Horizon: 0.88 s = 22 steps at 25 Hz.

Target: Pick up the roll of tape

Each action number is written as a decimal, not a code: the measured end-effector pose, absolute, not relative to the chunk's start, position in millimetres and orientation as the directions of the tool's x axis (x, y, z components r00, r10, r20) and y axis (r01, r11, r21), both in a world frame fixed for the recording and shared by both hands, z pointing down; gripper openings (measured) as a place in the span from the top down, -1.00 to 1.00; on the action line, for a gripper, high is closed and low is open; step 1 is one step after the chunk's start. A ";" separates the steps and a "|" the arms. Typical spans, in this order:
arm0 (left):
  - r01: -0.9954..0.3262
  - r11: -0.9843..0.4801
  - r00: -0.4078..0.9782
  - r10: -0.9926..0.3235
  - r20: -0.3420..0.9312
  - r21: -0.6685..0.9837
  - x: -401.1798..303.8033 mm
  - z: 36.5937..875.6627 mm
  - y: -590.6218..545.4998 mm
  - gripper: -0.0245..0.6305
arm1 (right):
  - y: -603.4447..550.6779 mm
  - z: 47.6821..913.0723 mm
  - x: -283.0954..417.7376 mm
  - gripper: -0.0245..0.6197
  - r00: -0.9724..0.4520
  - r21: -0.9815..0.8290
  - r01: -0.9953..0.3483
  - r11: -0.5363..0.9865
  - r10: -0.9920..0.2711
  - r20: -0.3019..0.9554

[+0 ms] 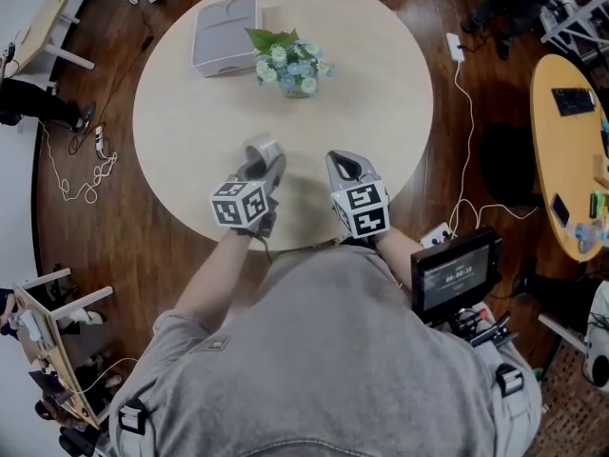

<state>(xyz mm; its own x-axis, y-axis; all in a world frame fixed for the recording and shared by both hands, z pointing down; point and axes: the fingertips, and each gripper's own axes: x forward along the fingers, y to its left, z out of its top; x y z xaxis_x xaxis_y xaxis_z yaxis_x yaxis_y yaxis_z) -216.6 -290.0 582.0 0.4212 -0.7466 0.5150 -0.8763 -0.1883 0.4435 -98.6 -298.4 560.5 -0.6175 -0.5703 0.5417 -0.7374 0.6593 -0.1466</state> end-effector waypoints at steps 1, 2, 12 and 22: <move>-0.879 -0.186 0.408 -0.770 0.491 0.439 -216.3 571.6 -288.6 0.60 | -298.1 557.6 -98.9 0.89 -0.625 -0.146 -0.732 0.665 -0.570 0.534; -0.884 -0.182 0.391 -0.792 0.469 0.430 -216.1 561.0 -287.2 0.60 | -298.1 554.8 -99.3 0.89 -0.632 -0.146 -0.727 0.671 -0.569 0.526; -0.977 -0.136 0.182 -0.936 0.301 0.166 -210.2 471.4 -250.1 0.60 | -285.8 524.1 -105.6 0.89 -0.729 -0.162 -0.646 0.746 -0.539 0.422; -0.993 -0.115 0.118 -0.965 0.235 0.024 -212.1 454.9 -205.5 0.60 | -242.9 488.1 -127.7 0.89 -0.788 -0.127 -0.583 0.802 -0.522 0.327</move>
<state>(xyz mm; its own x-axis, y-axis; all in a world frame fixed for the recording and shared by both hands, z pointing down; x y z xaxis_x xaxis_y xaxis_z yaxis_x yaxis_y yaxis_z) -212.1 -205.5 454.9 0.1178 -0.9647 0.2354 -0.9930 -0.1154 0.0240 -127.7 -242.9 488.1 -0.7882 -0.5215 0.3266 -0.5834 0.8022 -0.1269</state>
